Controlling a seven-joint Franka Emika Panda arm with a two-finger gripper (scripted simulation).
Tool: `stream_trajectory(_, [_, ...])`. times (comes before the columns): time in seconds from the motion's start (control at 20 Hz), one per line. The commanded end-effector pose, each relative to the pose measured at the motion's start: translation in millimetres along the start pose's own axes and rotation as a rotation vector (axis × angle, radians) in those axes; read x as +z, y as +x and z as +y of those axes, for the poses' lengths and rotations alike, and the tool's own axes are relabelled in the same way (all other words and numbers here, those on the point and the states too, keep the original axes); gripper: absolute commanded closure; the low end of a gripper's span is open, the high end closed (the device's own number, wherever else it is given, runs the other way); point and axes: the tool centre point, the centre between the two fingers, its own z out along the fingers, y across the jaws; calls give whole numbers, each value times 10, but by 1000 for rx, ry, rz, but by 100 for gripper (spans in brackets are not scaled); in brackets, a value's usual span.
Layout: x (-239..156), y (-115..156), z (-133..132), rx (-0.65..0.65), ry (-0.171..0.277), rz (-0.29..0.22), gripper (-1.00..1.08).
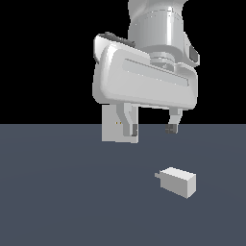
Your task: Plug the charger into the wall socket.
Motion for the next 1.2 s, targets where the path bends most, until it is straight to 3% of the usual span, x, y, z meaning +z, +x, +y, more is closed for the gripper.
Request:
stream_trajectory(0.0, [68,-94,35,-45,0,2,-92])
stream_trajectory(0.5, [239,-307,151,-149,-1,5,-92])
stream_trajectory(1.15, [359,-341,174,-163,-1,5,-92])
